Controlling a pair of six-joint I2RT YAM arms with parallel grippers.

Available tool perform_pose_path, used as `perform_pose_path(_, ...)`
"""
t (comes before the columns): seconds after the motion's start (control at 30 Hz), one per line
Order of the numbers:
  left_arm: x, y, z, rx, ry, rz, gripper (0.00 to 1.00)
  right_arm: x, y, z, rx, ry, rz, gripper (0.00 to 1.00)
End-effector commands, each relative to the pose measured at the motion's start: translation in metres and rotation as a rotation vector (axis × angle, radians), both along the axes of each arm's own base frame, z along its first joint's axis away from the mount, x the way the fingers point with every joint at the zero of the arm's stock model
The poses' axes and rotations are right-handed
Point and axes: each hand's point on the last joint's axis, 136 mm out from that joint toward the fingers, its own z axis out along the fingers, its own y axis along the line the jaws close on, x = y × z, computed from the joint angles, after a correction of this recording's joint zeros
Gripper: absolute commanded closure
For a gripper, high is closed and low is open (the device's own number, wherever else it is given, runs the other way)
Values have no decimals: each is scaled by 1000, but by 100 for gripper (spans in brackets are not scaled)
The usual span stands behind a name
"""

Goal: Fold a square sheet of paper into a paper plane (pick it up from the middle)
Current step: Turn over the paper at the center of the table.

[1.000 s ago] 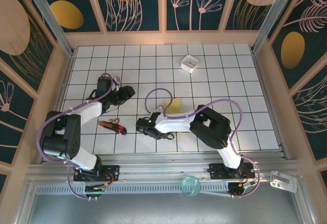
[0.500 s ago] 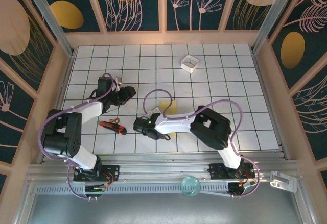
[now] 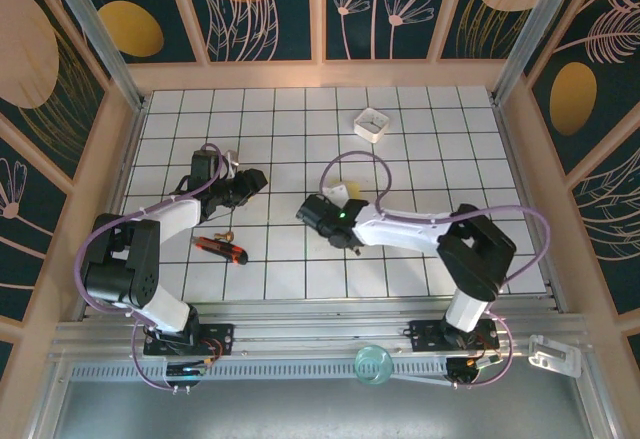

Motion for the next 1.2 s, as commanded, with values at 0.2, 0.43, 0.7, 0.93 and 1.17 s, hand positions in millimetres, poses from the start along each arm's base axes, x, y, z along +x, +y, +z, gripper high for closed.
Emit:
perform_pose_path(0.2,6,-1,7,-19,-17,5,56,18,-121,80,-485,-174,-194,100)
perform_pose_path(0.43,4,1,7,-2,-15,5,55,19,-111,61,-694,-163,-159,100)
perform_pose_path(0.7,6,0,5,-8,-11,6,55,11,-55,10,-743,-99,5,100)
perform_pose_path(0.93,7,0,4,-8,-9,2,55,1,-6,-27,-658,-54,109,100)
perform_pose_path(1.17,8,0,2,-2,-8,1,55,-6,33,-43,-520,-25,153,100)
